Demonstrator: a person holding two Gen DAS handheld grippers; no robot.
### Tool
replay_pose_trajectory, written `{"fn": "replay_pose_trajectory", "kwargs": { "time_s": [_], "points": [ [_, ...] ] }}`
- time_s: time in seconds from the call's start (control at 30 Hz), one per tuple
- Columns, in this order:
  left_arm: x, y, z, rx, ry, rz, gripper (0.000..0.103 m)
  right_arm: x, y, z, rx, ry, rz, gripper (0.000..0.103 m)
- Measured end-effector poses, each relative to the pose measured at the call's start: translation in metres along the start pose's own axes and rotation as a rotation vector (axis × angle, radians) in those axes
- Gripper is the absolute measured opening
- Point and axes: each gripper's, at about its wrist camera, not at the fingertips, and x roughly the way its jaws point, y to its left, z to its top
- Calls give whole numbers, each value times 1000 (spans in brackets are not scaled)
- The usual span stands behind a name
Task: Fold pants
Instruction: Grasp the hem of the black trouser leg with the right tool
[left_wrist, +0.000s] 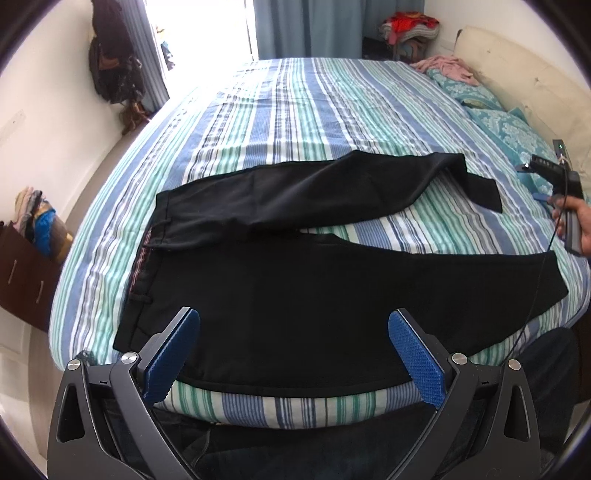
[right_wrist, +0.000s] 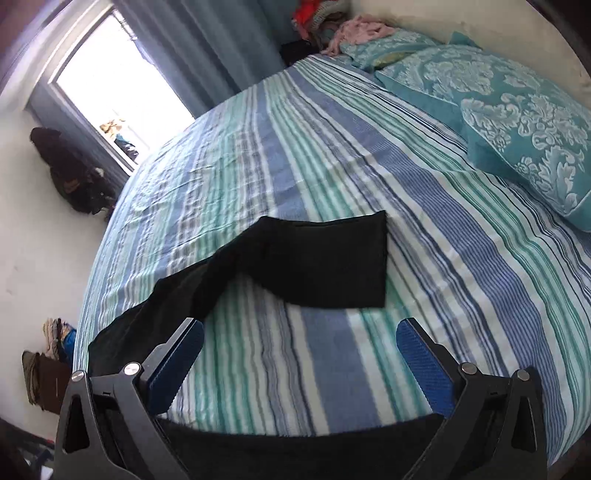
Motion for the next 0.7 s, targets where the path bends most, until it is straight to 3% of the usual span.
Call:
{"fn": "replay_pose_trajectory", "kwargs": {
  "time_s": [0.13,0.27,0.3,0.33,0.37,0.4,0.5,0.53,0.6,0.7],
  "points": [
    [29,-7,6,-15,67,50,102,89,-62,65,216,147,39,74],
    [57,-18,4,12,146,75,102,152,-56,84,104,192,-71,74],
    [62,-21,5,21,164,81,102,161,-51,86,63,192,-112,70],
    [67,-25,5,30,179,86,102,163,-40,90,-16,188,-182,31],
    [70,-28,6,39,188,84,102,164,-29,101,-114,183,-242,10],
    [71,-32,6,49,186,78,102,158,-18,112,-184,164,-274,10],
    [71,-43,9,82,170,62,102,122,9,151,-445,-20,-488,10],
    [72,-47,8,91,169,57,102,118,11,159,-486,-40,-506,10],
    [76,-54,9,103,185,41,102,126,11,166,-527,-35,-539,11],
    [81,-52,16,103,194,23,102,166,-1,147,-482,103,-592,20]
  ]
}}
